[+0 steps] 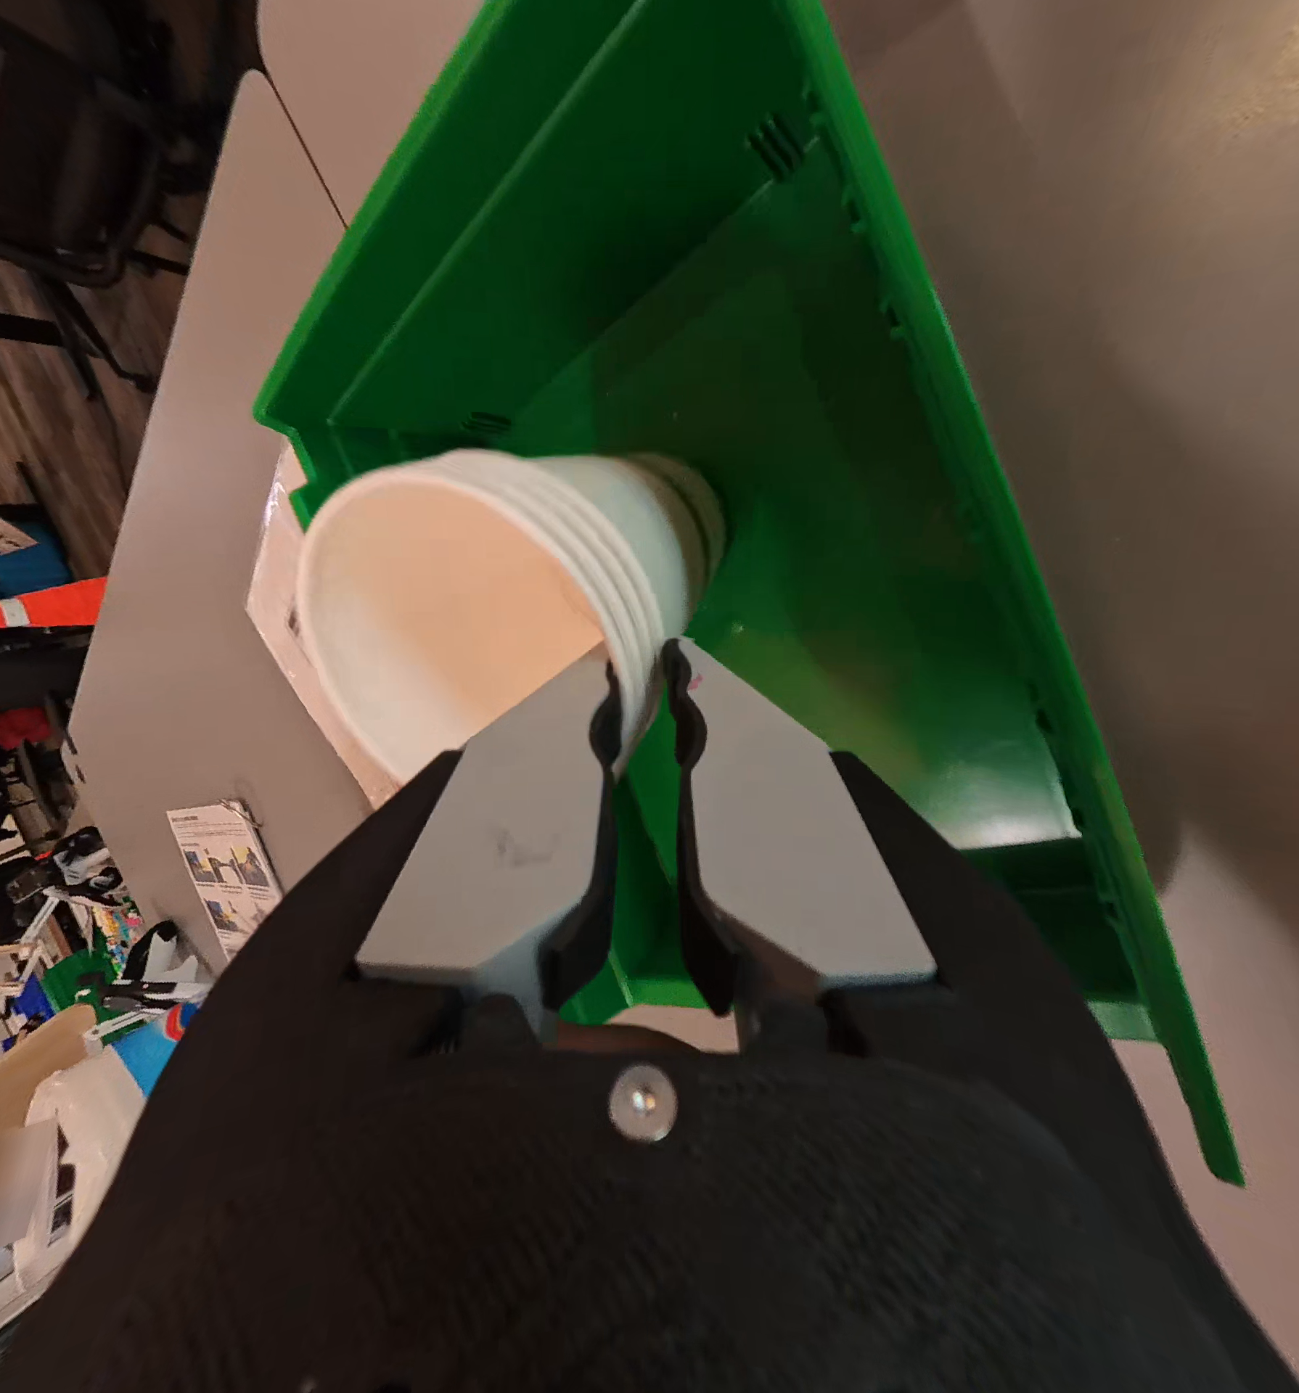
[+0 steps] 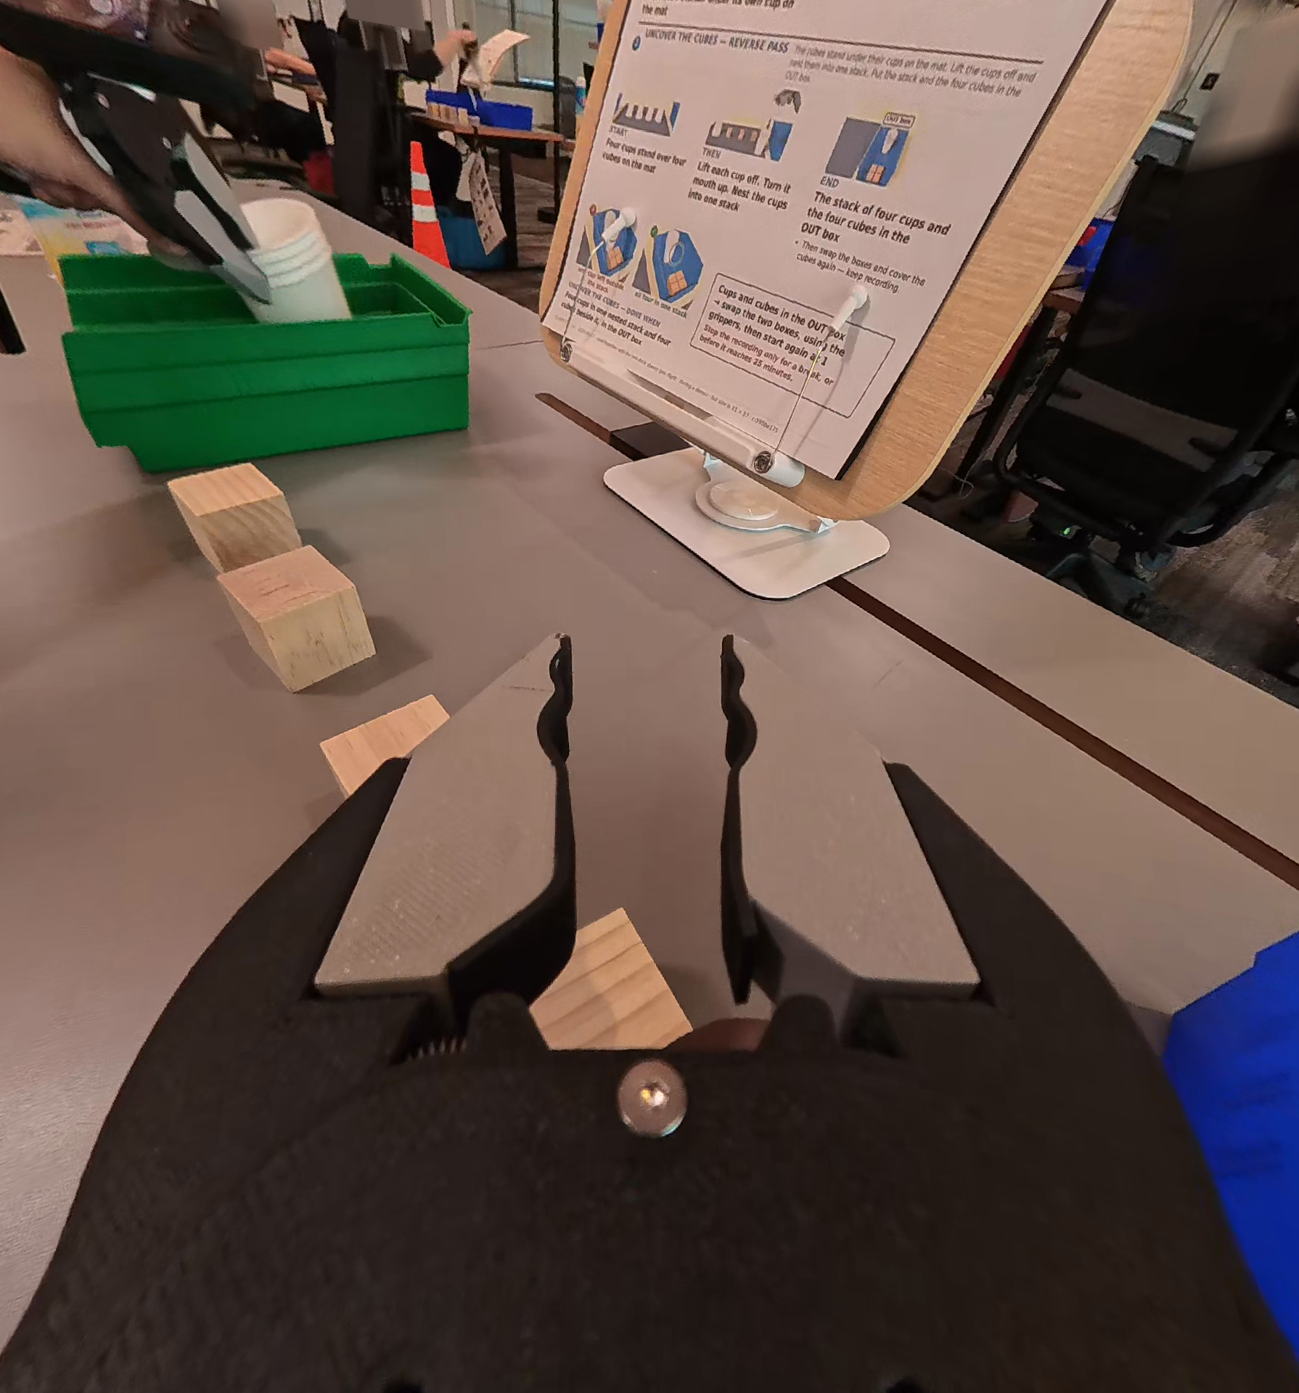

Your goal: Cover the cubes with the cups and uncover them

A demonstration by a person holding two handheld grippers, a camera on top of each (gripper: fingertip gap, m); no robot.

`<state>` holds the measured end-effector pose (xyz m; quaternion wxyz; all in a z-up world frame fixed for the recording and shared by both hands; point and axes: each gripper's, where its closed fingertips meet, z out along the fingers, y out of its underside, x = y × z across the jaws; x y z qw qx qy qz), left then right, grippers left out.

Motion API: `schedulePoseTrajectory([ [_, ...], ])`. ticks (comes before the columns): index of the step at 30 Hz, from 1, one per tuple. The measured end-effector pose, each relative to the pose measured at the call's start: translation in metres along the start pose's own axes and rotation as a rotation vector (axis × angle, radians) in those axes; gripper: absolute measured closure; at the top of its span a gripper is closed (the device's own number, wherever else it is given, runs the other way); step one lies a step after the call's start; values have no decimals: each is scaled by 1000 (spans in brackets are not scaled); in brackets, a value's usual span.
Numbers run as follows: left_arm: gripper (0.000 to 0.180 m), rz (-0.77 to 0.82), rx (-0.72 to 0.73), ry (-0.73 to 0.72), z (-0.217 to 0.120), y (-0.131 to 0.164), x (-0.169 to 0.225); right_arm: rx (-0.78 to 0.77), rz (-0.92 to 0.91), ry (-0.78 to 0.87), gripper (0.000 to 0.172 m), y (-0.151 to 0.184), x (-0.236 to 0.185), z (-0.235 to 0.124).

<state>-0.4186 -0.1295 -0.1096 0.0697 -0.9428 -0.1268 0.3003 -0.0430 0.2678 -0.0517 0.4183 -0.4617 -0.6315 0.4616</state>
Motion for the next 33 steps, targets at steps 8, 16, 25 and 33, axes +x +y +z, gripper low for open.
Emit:
schedulePoseTrajectory([
  [8, 174, 29, -28, 124, -33, 24, 17, 15, 8, -6, 136, -4, -1, -3],
  [16, 160, 71, -54, 107, -47, 44, 26, 39, 7, -14, 136, -10, -4, -7],
  [25, 152, 67, 15, 76, -67, 42, 31, 32, 15, -26, 136, -7, -4, -5],
  [33, 156, 64, 69, 42, -86, 48, 25, 29, 32, -30, 135, -2, -6, 1],
])
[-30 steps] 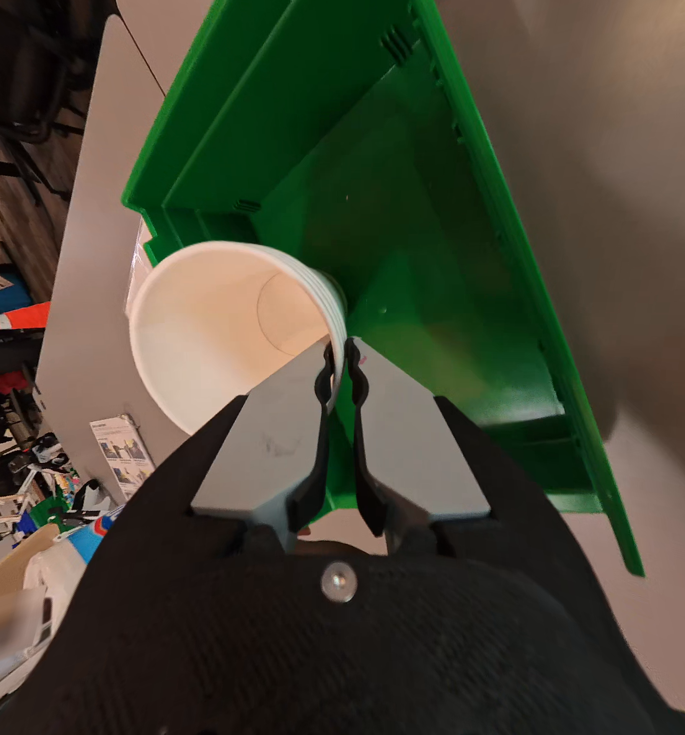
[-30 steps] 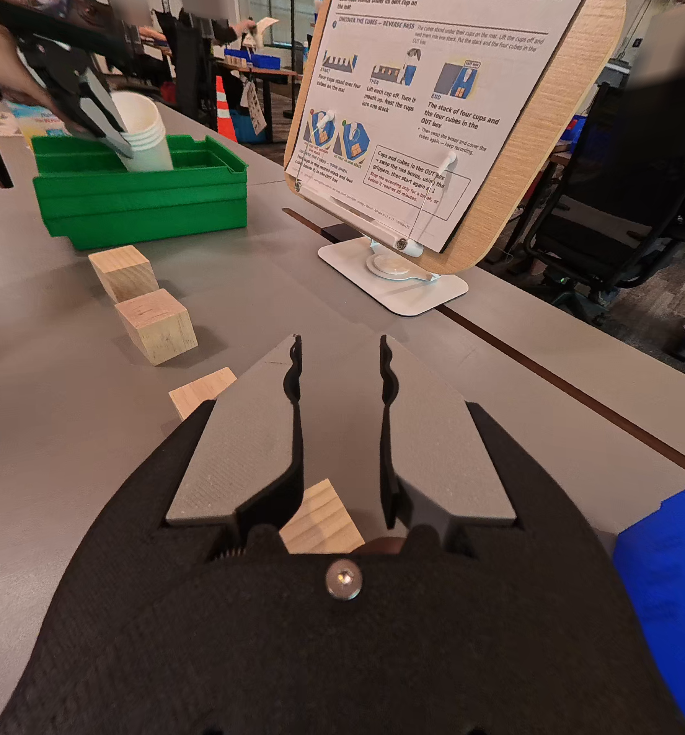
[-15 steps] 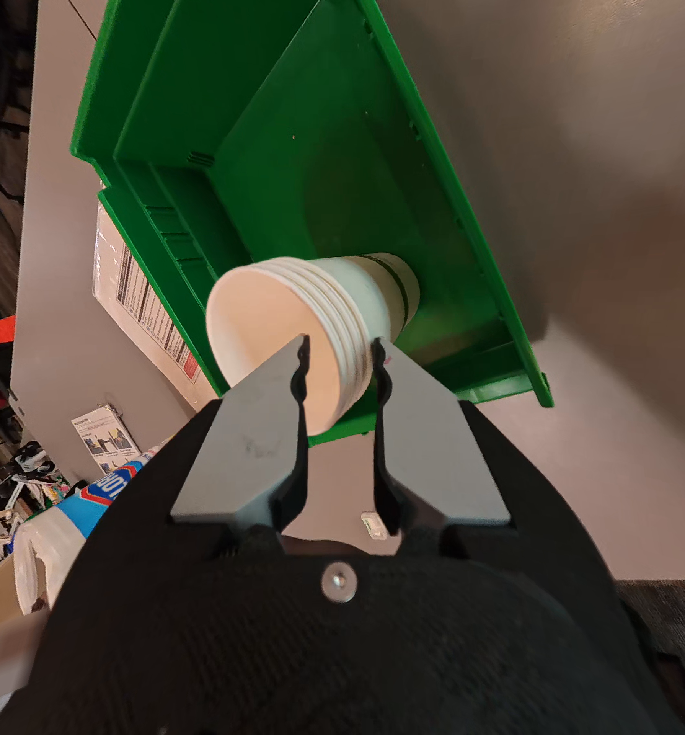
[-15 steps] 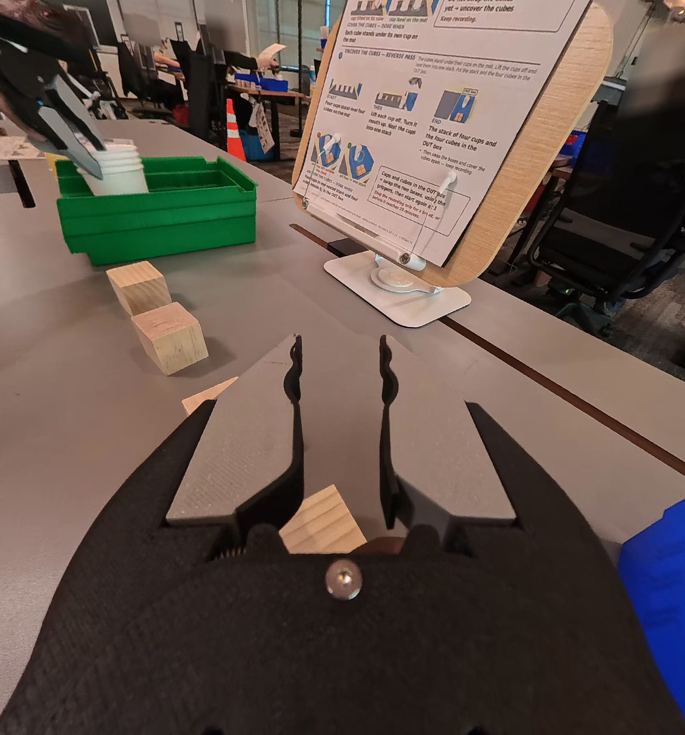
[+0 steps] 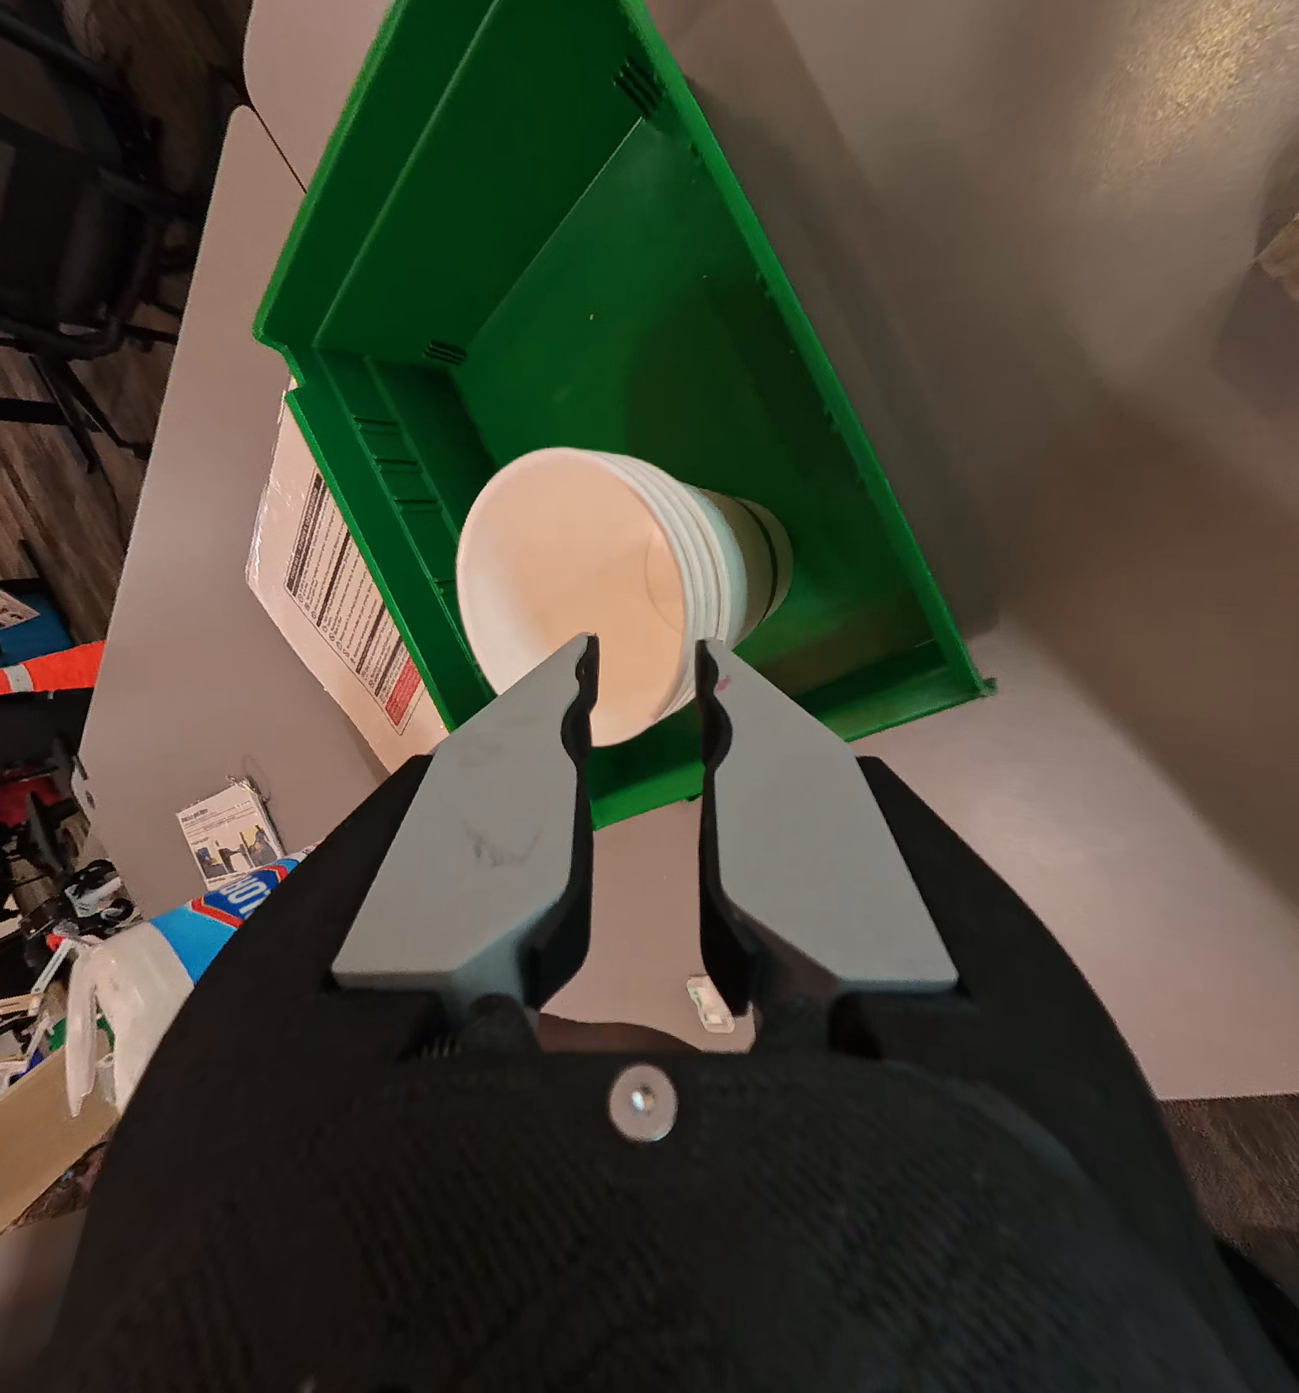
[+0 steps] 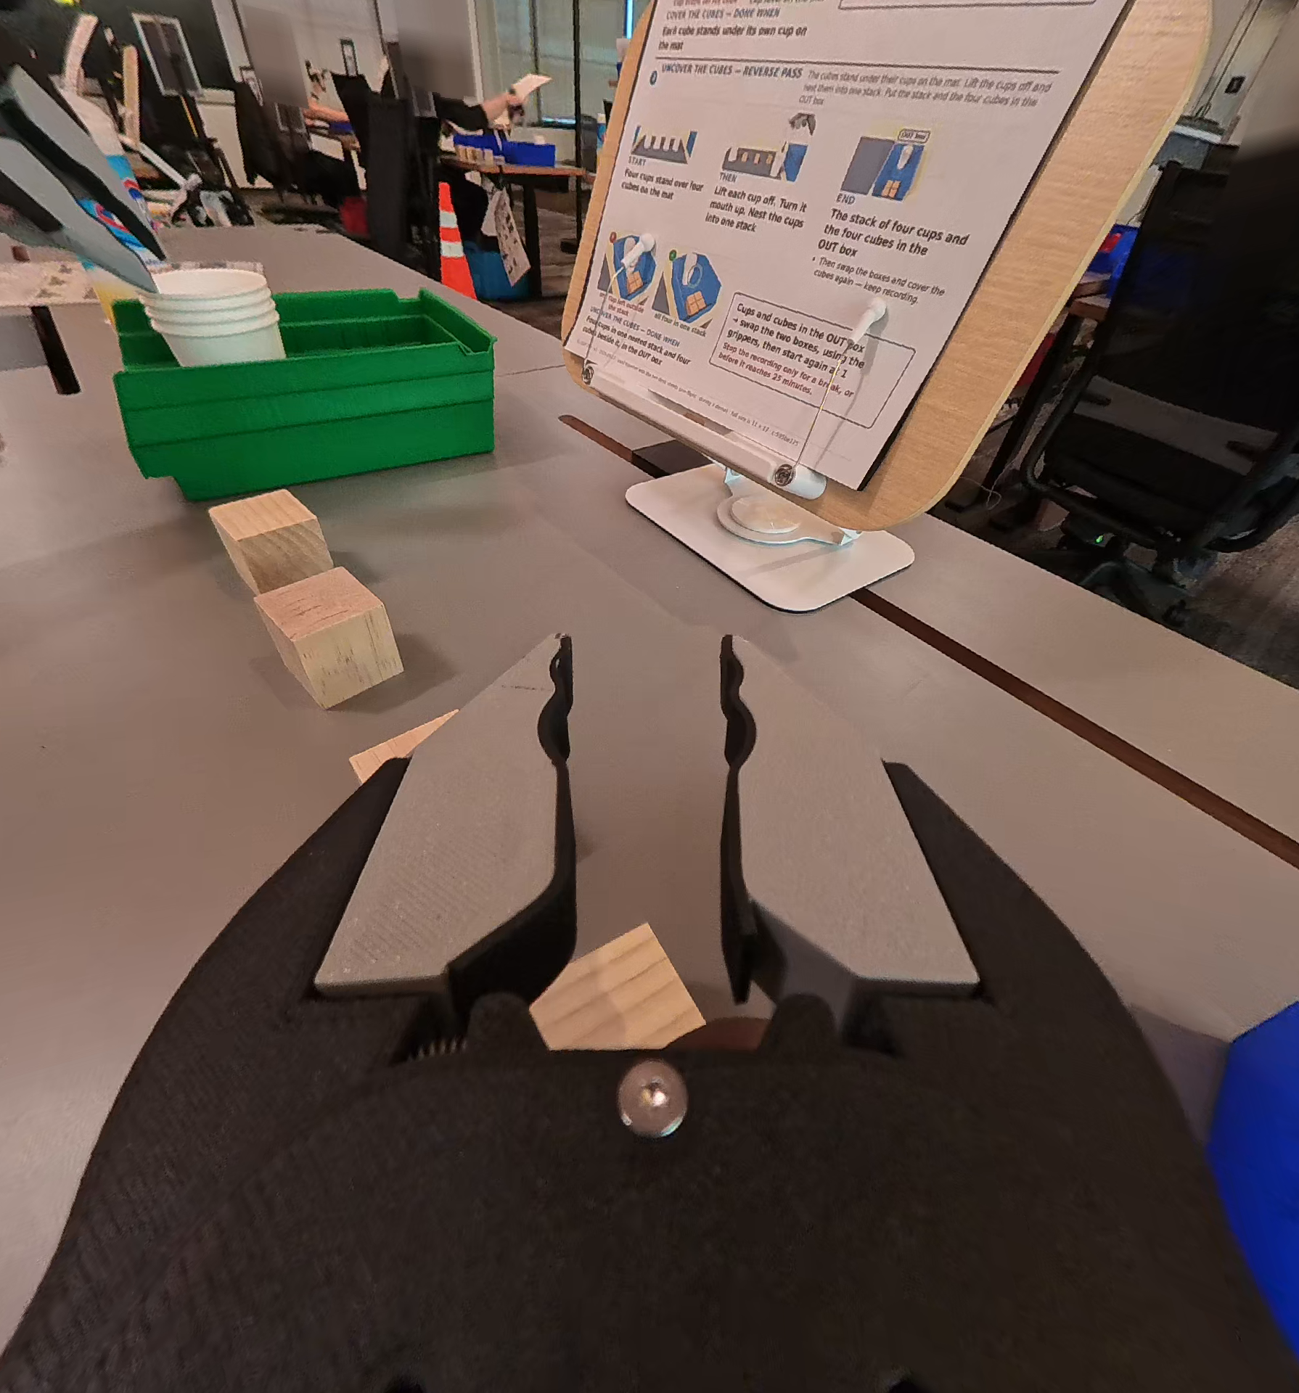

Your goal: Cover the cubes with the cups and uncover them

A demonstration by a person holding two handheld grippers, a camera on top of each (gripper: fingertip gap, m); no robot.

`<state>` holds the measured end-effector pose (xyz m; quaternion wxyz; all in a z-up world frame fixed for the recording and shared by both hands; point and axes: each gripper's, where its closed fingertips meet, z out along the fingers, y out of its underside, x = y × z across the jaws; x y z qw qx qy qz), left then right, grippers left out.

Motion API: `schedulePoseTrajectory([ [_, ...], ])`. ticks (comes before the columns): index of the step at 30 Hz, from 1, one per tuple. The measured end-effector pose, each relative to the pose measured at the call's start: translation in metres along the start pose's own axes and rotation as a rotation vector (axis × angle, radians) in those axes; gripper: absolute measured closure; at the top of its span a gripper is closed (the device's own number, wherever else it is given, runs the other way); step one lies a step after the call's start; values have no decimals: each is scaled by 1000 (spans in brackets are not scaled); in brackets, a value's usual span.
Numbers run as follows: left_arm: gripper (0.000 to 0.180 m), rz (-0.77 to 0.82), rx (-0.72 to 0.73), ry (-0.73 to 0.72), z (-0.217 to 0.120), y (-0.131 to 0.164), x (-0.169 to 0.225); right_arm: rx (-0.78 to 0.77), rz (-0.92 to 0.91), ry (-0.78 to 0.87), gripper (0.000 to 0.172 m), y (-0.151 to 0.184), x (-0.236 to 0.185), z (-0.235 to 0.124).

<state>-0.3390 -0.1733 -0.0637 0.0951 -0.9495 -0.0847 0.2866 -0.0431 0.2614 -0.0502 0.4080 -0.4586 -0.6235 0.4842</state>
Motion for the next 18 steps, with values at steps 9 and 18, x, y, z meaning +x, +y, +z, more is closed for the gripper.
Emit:
schedulePoseTrajectory([
  [9, 158, 6, 7, -5, 6, -1, 4, -2, -2, -3, 136, 1, -4, 2],
  [18, 172, -22, 6, 22, 13, 0, 8, 18, 7, 1, 136, -4, 0, -4],
])
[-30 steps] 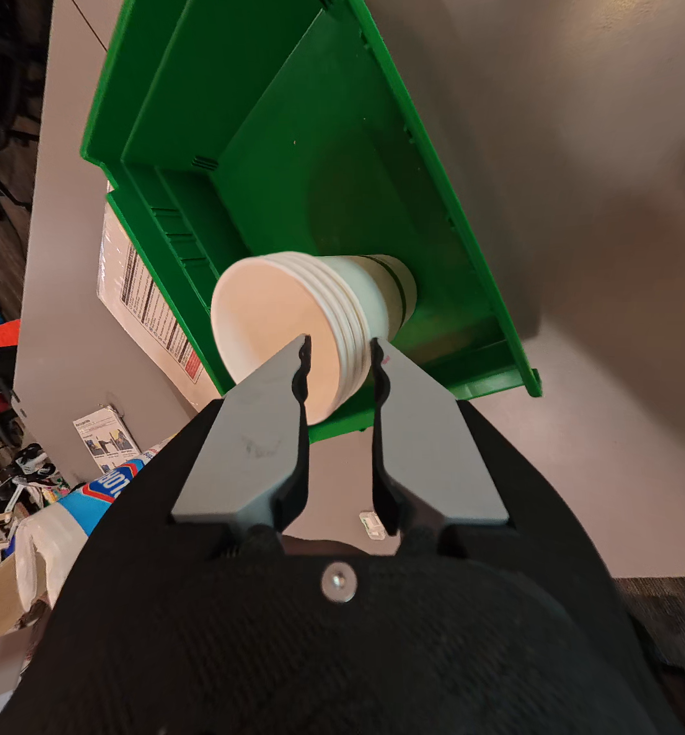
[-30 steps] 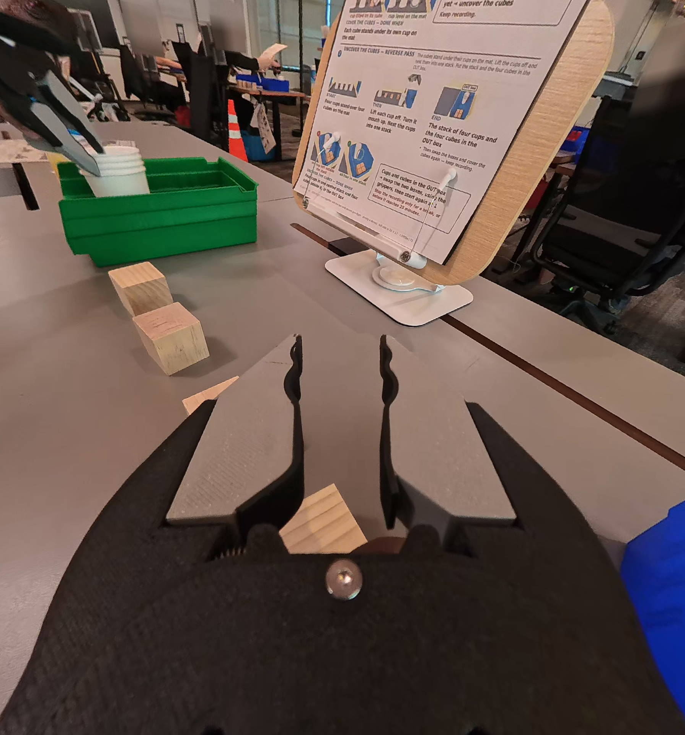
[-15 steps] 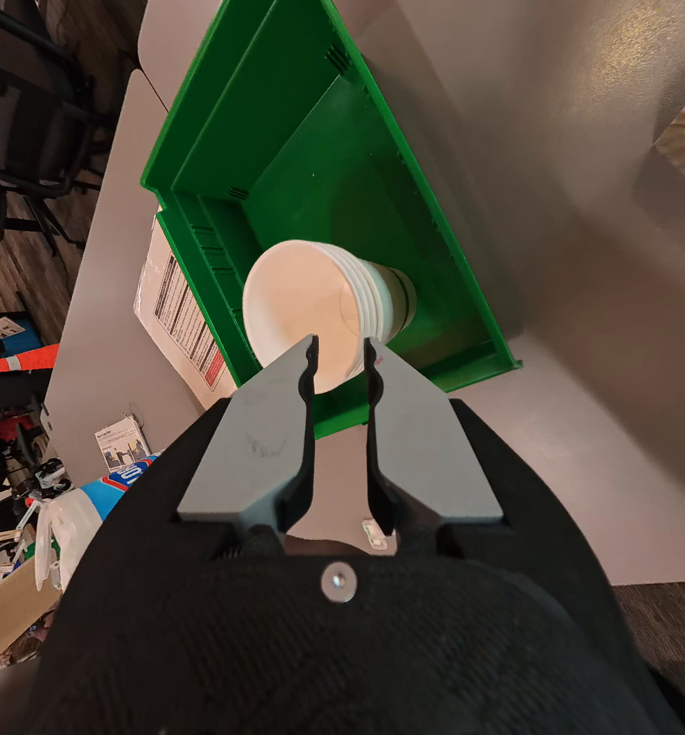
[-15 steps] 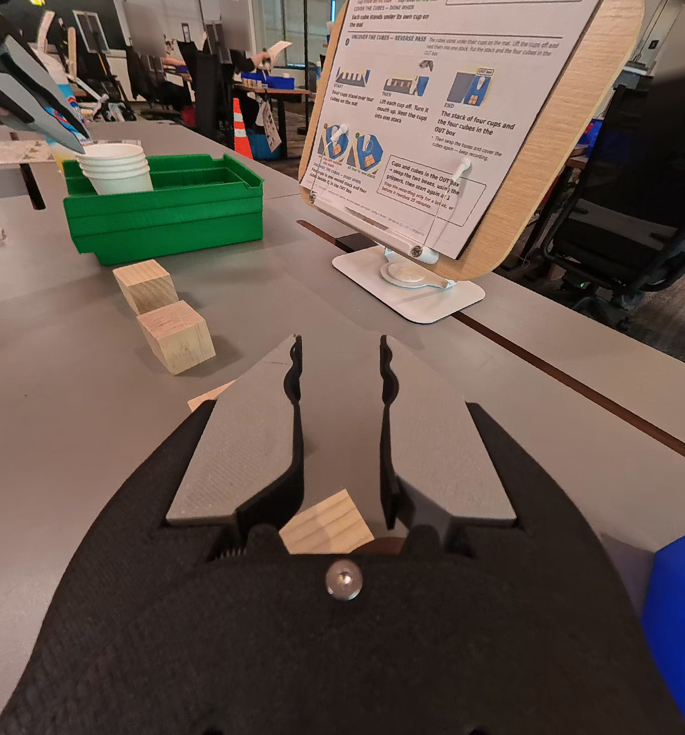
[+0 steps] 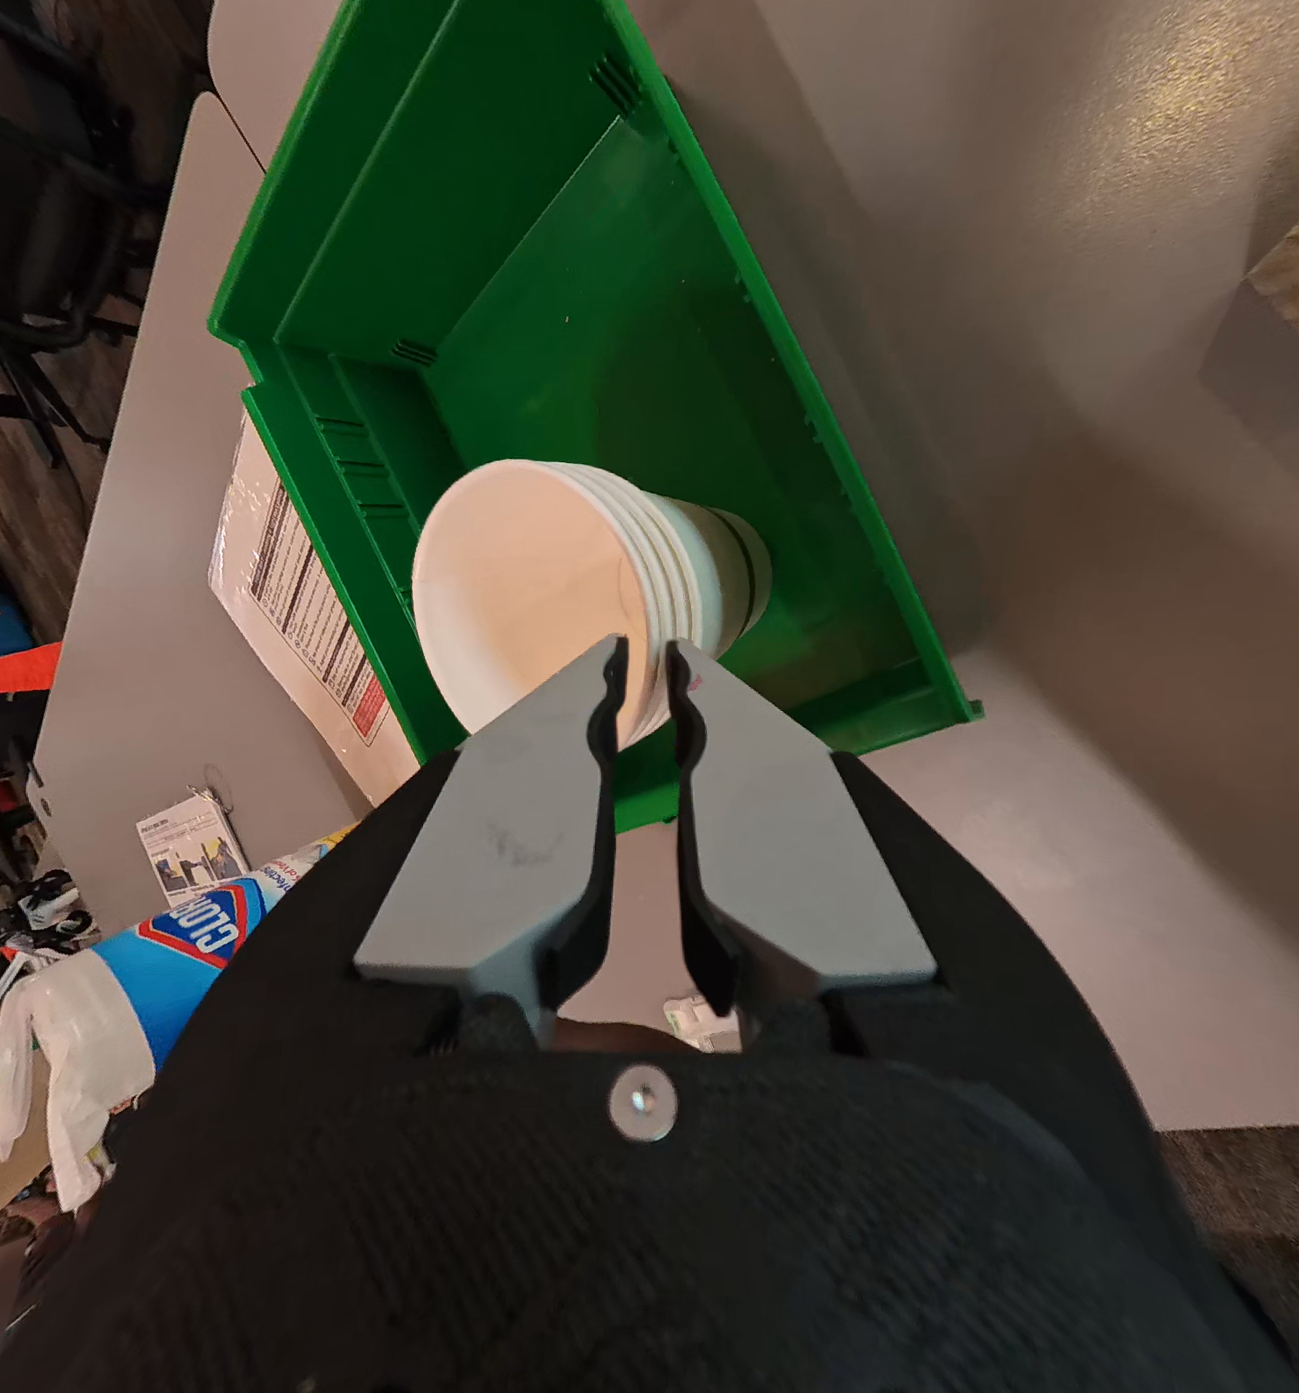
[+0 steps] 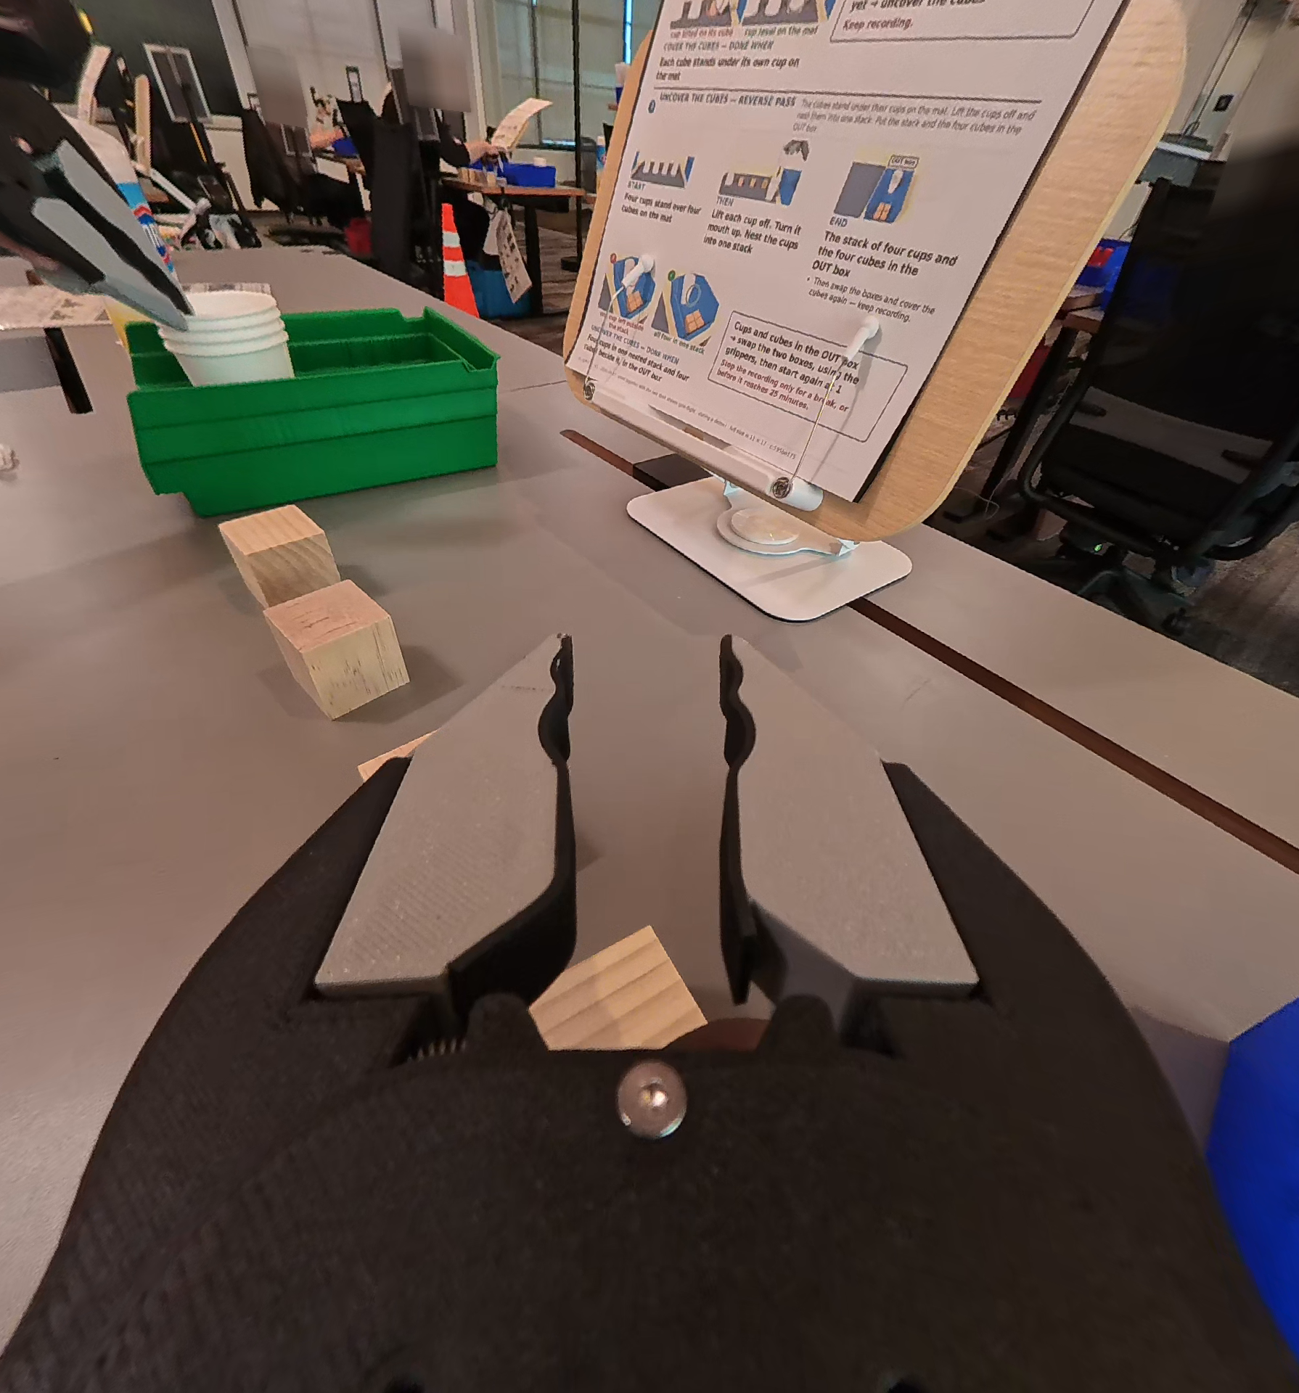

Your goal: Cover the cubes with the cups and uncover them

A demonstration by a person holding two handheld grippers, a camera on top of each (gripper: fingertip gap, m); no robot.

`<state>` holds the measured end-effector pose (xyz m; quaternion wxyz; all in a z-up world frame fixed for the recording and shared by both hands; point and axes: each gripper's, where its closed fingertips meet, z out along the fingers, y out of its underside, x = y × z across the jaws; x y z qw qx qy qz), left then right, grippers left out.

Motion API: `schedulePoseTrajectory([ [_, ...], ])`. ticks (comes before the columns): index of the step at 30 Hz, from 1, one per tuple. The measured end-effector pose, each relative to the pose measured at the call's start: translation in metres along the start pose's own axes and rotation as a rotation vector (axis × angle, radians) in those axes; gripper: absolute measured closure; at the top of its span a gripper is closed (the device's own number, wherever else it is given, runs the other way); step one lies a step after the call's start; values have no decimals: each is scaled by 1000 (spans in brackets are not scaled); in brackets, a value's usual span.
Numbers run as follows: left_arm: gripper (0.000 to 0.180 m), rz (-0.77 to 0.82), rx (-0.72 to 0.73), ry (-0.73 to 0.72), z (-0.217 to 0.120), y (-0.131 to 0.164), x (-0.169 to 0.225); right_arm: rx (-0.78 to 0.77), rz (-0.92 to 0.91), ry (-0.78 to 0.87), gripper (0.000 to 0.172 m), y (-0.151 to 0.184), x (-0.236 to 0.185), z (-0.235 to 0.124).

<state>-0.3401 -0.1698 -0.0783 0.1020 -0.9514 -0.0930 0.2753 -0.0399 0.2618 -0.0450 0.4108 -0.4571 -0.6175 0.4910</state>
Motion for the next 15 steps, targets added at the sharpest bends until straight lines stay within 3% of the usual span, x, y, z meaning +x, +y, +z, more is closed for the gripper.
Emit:
schedulePoseTrajectory([
  [15, 178, -19, 36, -60, -10, -7, -13, 10, -2, 0, 136, -3, 0, -3],
])
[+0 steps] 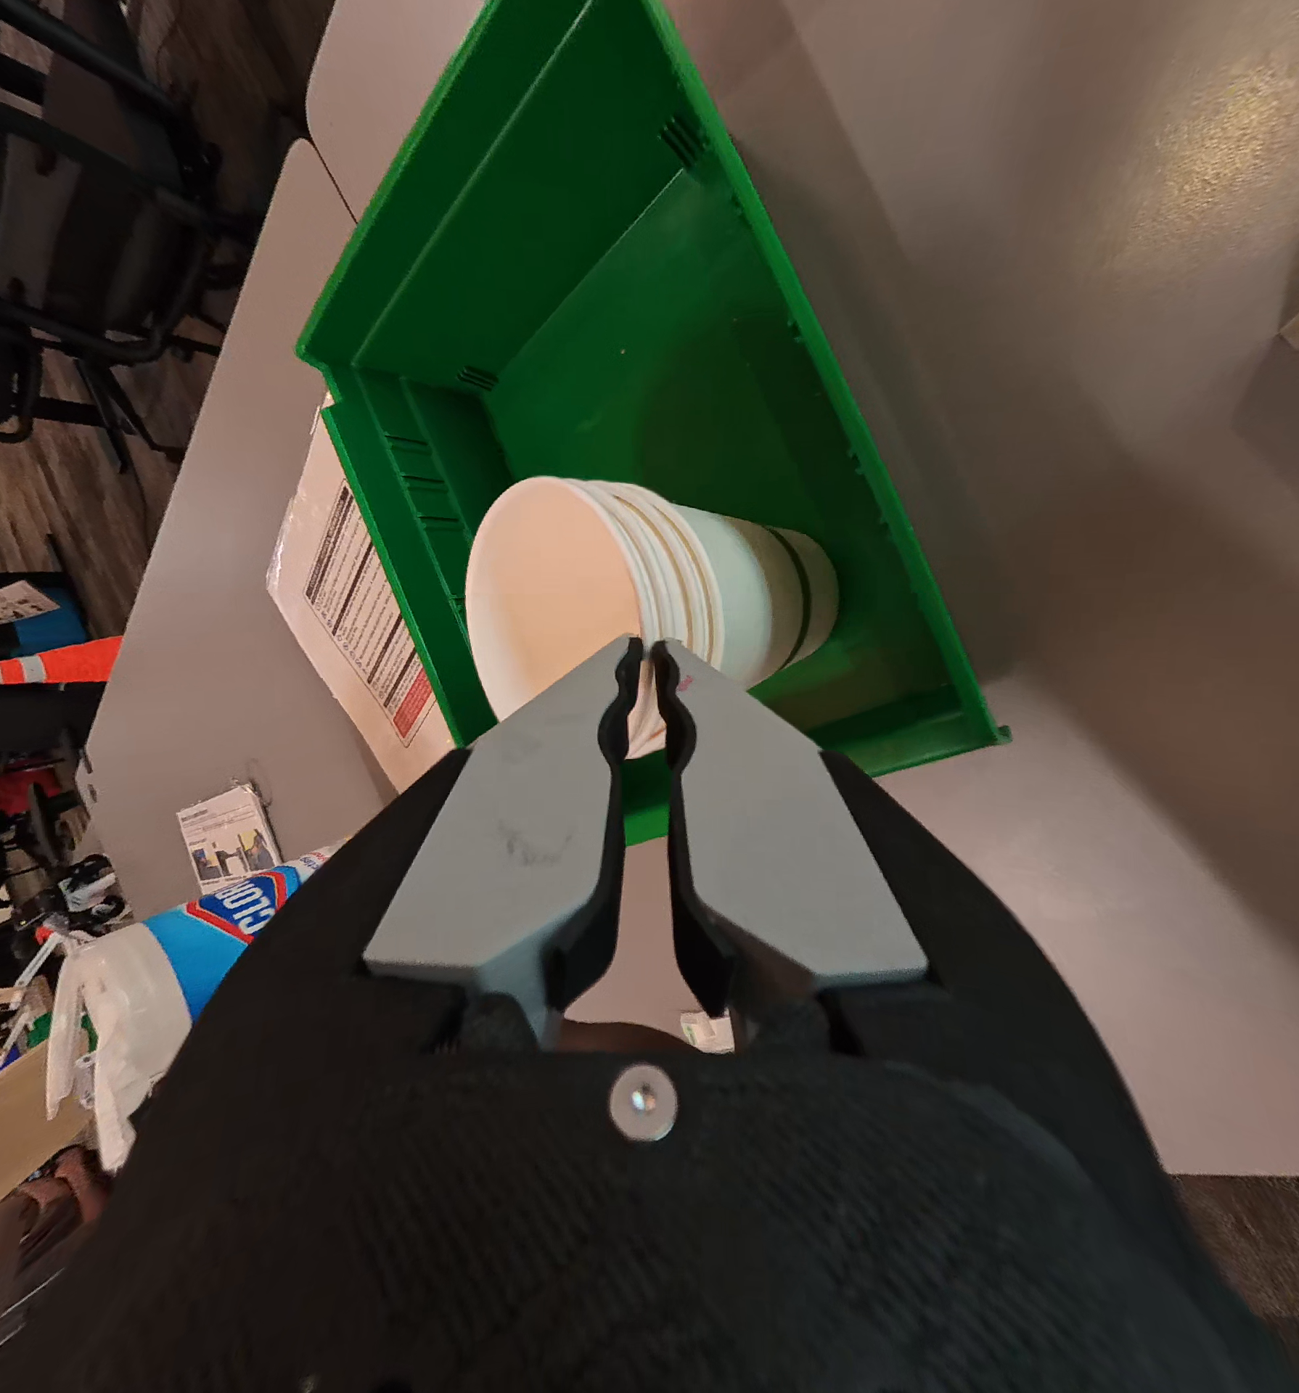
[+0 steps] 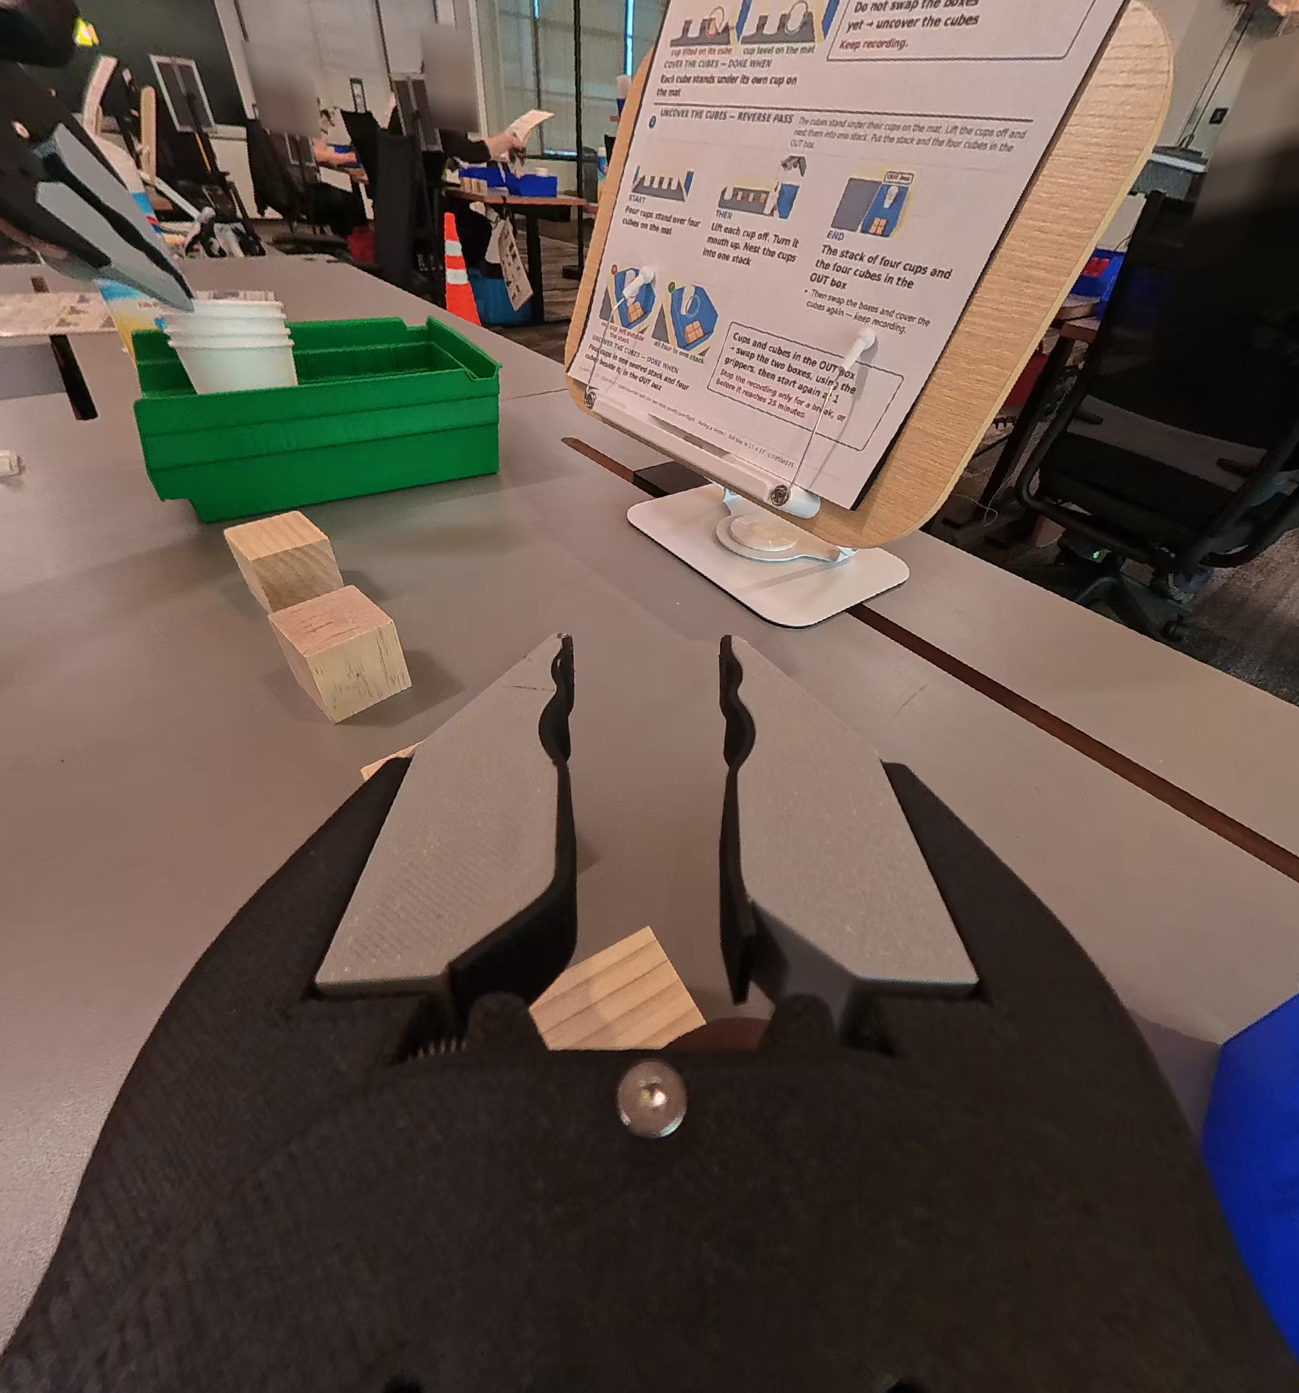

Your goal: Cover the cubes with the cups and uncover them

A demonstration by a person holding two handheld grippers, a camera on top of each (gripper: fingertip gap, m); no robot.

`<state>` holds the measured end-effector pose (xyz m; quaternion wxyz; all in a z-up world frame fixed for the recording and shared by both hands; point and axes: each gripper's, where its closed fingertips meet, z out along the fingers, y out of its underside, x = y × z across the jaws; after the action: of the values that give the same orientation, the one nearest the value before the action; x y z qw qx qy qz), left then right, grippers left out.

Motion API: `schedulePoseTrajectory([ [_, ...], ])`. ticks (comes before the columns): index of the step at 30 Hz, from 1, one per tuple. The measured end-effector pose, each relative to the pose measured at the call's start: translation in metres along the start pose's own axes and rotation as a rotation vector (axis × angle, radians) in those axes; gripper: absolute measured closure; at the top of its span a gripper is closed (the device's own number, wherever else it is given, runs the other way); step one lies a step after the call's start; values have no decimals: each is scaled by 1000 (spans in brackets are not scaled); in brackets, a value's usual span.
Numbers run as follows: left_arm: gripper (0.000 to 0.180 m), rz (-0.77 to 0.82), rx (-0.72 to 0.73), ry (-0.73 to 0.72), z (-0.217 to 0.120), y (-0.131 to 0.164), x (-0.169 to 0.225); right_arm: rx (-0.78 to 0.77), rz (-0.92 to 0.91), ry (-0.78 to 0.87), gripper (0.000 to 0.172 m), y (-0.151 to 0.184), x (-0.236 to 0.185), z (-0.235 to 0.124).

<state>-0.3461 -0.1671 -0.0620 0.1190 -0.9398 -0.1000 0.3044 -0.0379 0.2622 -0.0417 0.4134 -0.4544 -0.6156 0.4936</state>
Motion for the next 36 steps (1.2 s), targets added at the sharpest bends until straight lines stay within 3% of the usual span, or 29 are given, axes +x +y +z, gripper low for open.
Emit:
schedulePoseTrajectory([
  [11, 178, 46, 3, -82, -4, -3, -8, 2, 1, 0, 136, -1, 0, 0],
  [22, 178, 130, 126, -454, -64, -40, -59, -1, 0, -9, 136, 0, -3, 1],
  [26, 178, 151, 233, -595, -104, -73, -65, -11, -5, -21, 136, 3, -7, 4],
  [30, 178, 179, 377, -648, -146, -119, -48, -20, -7, -48, 135, 6, -14, 9],
  [32, 178, 170, 494, -647, -167, -150, -30, -14, 14, -94, 135, 6, -24, 12],
  [36, 178, 109, 795, -500, -196, -219, 41, 5, 62, -199, 134, 5, -45, 17],
])
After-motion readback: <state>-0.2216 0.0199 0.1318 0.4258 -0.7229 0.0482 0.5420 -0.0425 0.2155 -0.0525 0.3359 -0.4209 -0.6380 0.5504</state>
